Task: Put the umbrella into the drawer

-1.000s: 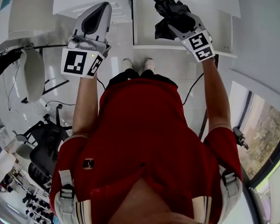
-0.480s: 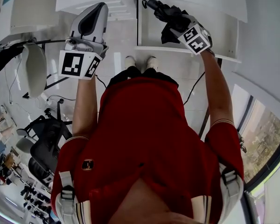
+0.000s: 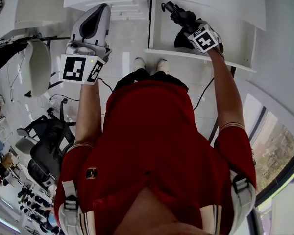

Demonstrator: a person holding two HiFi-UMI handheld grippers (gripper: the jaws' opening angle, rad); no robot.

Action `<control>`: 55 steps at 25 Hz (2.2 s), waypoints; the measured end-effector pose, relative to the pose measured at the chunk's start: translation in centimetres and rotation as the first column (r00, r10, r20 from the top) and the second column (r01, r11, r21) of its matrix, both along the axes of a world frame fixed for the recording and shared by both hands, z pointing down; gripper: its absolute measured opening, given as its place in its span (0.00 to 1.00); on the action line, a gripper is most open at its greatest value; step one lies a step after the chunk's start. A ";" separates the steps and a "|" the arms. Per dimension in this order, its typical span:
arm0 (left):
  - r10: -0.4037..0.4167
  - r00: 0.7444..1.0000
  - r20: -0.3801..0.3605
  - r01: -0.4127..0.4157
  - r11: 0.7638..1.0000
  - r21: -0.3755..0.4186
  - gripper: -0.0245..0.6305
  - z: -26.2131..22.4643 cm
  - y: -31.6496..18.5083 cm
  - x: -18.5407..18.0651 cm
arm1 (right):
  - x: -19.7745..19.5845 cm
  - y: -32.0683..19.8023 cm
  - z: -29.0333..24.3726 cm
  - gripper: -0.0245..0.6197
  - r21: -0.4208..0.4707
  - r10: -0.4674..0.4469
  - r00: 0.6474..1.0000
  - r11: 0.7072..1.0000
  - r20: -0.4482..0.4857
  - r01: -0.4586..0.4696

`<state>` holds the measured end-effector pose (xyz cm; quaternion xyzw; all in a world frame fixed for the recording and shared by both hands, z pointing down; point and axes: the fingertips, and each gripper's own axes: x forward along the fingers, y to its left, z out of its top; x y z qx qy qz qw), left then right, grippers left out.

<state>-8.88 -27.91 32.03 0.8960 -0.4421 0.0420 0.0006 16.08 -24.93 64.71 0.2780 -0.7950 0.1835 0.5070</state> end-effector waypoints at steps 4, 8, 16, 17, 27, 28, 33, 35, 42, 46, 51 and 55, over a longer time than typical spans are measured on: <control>-0.009 1.000 0.007 0.009 1.000 -0.006 0.04 0.0 0.0 -0.1 | 0.9 -0.4 1.0 0.44 -0.046 0.127 0.992 0.991 -0.001 -0.127; -0.008 1.000 0.011 0.008 1.000 -0.013 0.04 0.0 0.0 0.0 | 1.5 -0.9 1.4 0.44 -0.083 0.236 0.972 0.968 -0.021 -0.236; -0.018 1.000 0.023 0.019 1.000 -0.022 0.04 0.3 0.0 -0.3 | 2.5 -1.7 3.0 0.44 -0.131 0.364 0.931 0.921 -0.044 -0.366; -0.021 0.999 0.025 0.021 1.000 -0.023 0.04 0.3 0.0 -0.4 | 2.5 -1.7 3.2 0.44 -0.140 0.379 0.924 0.914 -0.048 -0.382; -0.017 0.999 0.033 0.018 0.999 -0.040 0.04 1.0 0.1 -0.6 | 2.6 -1.6 4.2 0.47 -0.136 0.426 0.904 0.894 -0.042 -0.428; -0.015 0.999 0.032 0.016 0.999 -0.040 0.04 1.0 0.2 -0.5 | 2.6 -1.5 4.1 0.48 -0.134 0.420 0.906 0.897 -0.044 -0.422; 0.002 1.000 0.024 -0.001 0.999 -0.040 0.04 1.0 0.3 0.0 | 2.5 -1.5 2.9 0.50 -0.103 0.377 0.925 0.919 -0.048 -0.380; 0.011 1.000 0.017 -0.011 0.999 -0.038 0.04 1.0 0.4 0.4 | 2.6 -1.7 2.0 0.50 -0.084 0.364 0.930 0.927 -0.046 -0.367; 0.047 0.999 -0.012 -0.047 0.998 -0.034 0.04 1.0 0.8 1.8 | 2.1 -2.5 -4.5 0.50 0.058 0.362 0.931 0.929 0.054 -0.364; 0.084 0.996 -0.031 -0.085 0.996 -0.031 0.04 1.0 1.3 3.2 | 0.1 -2.5 -10.4 0.44 0.162 0.304 0.936 0.929 0.177 -0.333; 0.139 0.989 -0.053 -0.140 0.990 -0.017 0.04 0.5 2.1 5.0 | -3.4 -1.5 -18.9 0.24 0.331 0.189 0.909 0.888 0.370 -0.319; 0.184 0.981 -0.064 -0.185 0.983 -0.006 0.04 0.2 2.9 6.3 | -5.4 -0.4 -24.4 0.12 0.429 0.120 0.873 0.834 0.472 -0.347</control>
